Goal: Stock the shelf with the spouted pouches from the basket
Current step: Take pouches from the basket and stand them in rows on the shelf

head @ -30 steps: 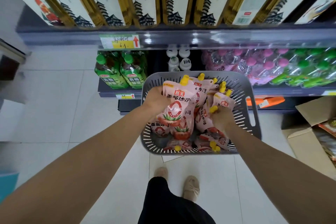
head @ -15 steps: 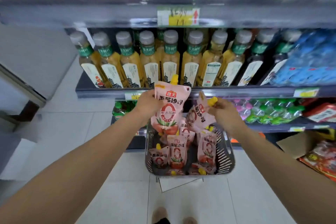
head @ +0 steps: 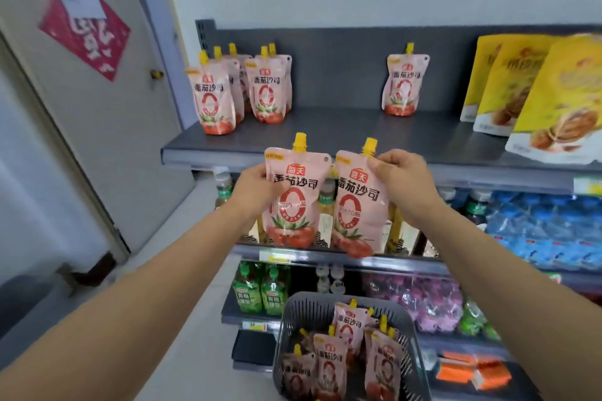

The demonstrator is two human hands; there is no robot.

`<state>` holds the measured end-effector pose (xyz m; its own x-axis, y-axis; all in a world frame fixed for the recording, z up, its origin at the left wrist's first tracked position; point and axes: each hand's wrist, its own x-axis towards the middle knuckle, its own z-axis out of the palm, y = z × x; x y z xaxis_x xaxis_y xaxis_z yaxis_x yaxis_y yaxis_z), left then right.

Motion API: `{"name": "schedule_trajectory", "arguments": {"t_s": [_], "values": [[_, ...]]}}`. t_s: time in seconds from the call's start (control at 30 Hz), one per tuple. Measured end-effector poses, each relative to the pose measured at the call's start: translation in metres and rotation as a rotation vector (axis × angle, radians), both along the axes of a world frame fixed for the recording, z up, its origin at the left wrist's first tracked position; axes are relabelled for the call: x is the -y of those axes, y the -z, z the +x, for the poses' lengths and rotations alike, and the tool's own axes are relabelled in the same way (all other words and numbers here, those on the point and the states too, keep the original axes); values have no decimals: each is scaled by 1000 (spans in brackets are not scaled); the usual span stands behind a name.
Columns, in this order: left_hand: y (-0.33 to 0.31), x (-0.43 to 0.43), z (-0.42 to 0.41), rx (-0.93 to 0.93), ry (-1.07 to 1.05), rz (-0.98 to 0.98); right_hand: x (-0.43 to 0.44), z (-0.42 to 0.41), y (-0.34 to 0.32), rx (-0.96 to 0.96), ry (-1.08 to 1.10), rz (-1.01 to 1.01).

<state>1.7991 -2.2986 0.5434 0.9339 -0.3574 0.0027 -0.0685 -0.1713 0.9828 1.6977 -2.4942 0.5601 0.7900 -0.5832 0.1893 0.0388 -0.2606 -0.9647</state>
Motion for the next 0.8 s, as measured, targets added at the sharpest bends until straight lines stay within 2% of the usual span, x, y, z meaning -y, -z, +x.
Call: {"name": "schedule_trajectory", "arguments": {"t_s": [0.17,0.37,0.53,0.8], "values": [[-39,-30,3,40,-70,-79,-21,27,-57,113,-2,-35],[-75,-69,35,100,-196,-133,-47,73,-100,215,-36,108],[-89,-92,80,142,-255,-152,-62,123,-107,262,-73,186],[-95,-119,169,212,-243,-192,-74,206,-110,245,-43,153]]}}
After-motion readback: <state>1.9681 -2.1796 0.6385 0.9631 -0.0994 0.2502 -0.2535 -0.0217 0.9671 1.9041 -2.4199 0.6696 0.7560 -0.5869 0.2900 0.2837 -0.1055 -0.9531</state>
